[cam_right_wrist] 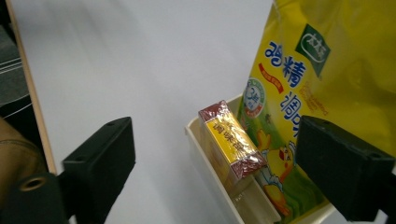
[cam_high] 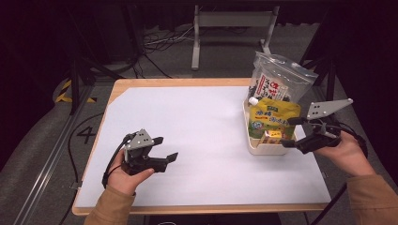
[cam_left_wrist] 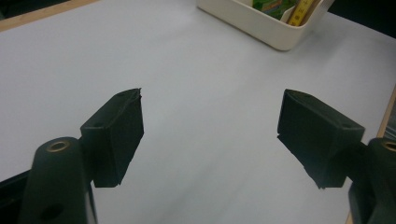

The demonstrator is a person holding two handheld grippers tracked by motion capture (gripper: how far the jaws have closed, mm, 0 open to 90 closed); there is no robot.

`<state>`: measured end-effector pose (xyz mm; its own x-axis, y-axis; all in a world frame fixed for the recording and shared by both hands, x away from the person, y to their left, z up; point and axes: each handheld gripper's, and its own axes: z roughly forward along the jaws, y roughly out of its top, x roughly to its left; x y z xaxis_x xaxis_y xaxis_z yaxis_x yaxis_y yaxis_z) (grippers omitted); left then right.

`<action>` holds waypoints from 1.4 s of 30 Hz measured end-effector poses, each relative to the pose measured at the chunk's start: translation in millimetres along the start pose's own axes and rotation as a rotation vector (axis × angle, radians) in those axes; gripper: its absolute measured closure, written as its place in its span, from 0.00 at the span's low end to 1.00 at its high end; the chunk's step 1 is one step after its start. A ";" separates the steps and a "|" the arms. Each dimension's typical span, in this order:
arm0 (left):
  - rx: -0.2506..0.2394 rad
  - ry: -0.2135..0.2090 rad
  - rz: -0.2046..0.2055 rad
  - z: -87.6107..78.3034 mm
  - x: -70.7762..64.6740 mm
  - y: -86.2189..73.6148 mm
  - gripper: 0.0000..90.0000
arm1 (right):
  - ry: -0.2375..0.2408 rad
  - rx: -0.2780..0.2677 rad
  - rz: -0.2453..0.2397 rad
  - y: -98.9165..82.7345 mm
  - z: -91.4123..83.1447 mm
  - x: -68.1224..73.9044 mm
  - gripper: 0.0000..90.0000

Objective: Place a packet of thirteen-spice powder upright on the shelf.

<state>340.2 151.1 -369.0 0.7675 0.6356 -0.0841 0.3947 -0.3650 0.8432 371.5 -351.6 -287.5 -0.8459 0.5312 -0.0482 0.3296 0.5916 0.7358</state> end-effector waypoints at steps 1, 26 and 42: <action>0.001 0.002 -0.003 -1.3 1.4 -2.6 0.26 | -0.010 0.000 0.010 -0.9 -0.6 1.4 0.10; -0.013 0.055 -0.038 -13.2 12.8 -22.6 0.25 | -0.178 -0.293 0.212 -66.9 -0.3 18.8 0.00; -0.025 0.060 -0.035 -9.2 17.4 -36.1 0.25 | -0.261 -0.278 0.185 -102.3 24.6 25.5 0.00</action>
<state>334.7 181.6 -396.0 0.7212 0.6878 -0.0827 0.4077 -0.3247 0.8534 326.5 -383.7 -380.6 -0.6369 0.7698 -0.0417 0.3099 0.3052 0.9005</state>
